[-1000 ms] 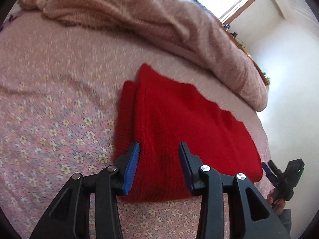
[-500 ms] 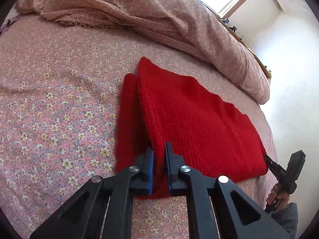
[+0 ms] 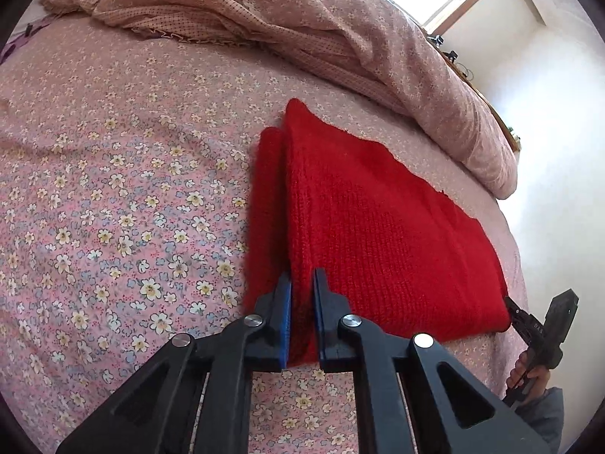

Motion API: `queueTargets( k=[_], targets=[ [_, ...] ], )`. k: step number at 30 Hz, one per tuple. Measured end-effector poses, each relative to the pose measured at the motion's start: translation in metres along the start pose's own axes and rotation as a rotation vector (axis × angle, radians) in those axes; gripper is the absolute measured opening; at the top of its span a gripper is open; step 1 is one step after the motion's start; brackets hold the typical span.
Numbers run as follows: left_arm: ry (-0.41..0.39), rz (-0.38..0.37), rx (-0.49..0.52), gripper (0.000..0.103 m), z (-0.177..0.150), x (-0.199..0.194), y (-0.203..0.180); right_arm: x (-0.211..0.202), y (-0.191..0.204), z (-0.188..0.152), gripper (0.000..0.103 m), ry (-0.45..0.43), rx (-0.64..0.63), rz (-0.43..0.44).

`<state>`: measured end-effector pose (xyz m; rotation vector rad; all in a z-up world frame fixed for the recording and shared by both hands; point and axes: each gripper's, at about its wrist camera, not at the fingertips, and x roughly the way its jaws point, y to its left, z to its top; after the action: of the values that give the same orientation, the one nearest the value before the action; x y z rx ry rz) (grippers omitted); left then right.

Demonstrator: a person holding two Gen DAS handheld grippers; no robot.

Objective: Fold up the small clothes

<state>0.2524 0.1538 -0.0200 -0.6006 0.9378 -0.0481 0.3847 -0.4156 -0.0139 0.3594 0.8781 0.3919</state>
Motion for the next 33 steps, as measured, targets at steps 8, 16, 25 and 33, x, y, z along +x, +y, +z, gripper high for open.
queueTargets(
  k=[8,16,25,33],
  targets=[
    [0.02,-0.077,-0.047,0.01,0.006,-0.009,0.004,-0.019,-0.027,0.001,0.075,-0.04,0.234,0.146],
    [0.034,-0.184,-0.212,0.027,-0.007,-0.011,0.03,-0.013,-0.054,-0.042,0.079,-0.01,0.612,0.43],
    [0.051,-0.158,-0.256,0.036,-0.026,-0.015,0.04,-0.005,-0.026,-0.059,0.079,0.059,0.535,0.401],
    [0.01,-0.306,-0.475,0.074,-0.055,-0.005,0.048,0.006,-0.007,-0.055,0.079,0.072,0.49,0.377]
  ],
)
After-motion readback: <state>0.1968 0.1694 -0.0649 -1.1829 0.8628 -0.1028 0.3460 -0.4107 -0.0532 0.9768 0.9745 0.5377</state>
